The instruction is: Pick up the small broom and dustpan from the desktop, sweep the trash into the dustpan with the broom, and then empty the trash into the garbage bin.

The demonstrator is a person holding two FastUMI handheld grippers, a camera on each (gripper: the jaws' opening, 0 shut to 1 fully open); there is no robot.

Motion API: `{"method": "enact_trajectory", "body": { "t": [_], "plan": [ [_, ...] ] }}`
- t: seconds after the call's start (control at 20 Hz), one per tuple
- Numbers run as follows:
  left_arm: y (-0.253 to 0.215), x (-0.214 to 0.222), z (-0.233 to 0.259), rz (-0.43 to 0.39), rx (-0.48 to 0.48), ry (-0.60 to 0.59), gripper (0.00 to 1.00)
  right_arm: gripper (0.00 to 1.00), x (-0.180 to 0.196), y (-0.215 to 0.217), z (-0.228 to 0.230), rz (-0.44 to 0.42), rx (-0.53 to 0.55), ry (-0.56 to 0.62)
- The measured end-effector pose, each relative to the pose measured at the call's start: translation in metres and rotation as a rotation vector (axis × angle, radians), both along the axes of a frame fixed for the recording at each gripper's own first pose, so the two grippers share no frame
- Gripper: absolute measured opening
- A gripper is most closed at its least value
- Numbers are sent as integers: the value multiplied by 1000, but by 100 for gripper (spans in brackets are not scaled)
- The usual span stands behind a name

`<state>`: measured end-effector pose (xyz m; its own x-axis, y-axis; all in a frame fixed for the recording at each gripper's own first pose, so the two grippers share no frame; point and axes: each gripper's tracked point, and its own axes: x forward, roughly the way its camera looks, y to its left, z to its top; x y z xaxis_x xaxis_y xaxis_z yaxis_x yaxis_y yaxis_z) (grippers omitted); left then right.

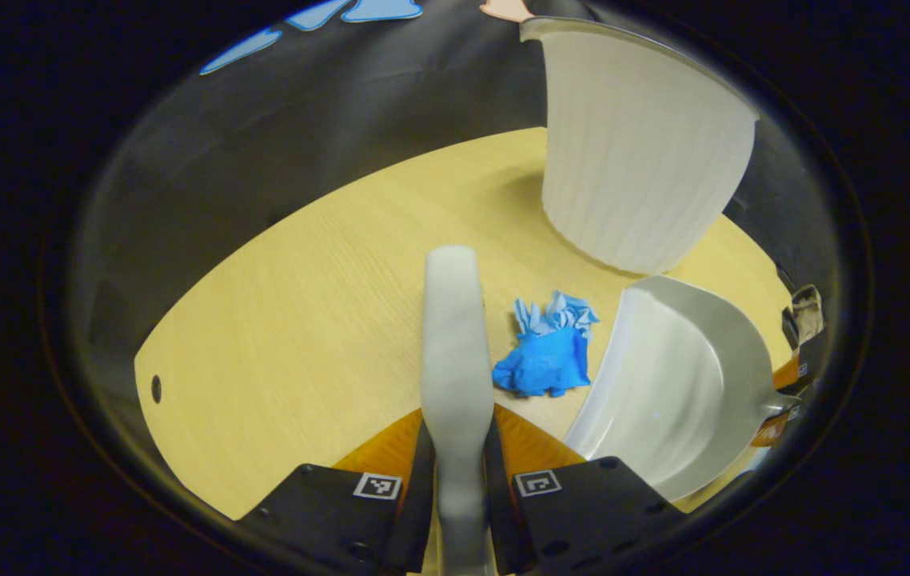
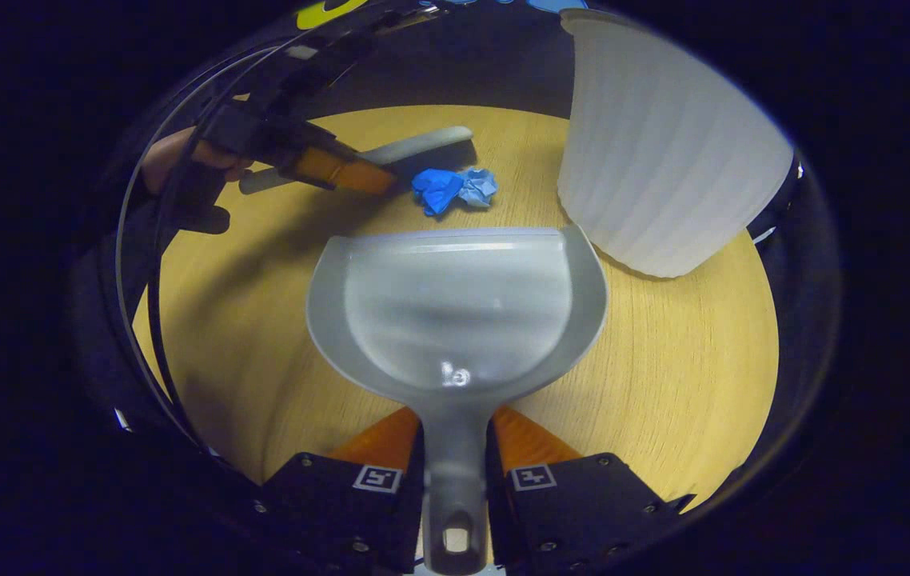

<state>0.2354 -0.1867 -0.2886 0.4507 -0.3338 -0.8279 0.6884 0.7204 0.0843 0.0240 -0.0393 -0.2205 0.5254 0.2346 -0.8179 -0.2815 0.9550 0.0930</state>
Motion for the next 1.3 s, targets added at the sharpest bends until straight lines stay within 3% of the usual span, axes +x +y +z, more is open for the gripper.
{"method": "enact_trajectory", "body": {
  "t": [0.05,0.4,0.85,1.1,1.3],
  "plan": [
    [-4,-1,2,-18,-6,10,35,35,0,4,3,1,-1,0],
    [-15,-24,31,-148,-66,105,37,35,32,54,3,12,1,-7],
    [-5,-39,61,-272,-102,155,37,35,80,74,2,18,23,-10],
    [-11,-71,58,-287,-120,179,39,35,116,74,9,-1,26,-15],
    [-2,-66,66,-238,-137,138,38,35,123,69,-3,-23,7,-38]
  ]
}}
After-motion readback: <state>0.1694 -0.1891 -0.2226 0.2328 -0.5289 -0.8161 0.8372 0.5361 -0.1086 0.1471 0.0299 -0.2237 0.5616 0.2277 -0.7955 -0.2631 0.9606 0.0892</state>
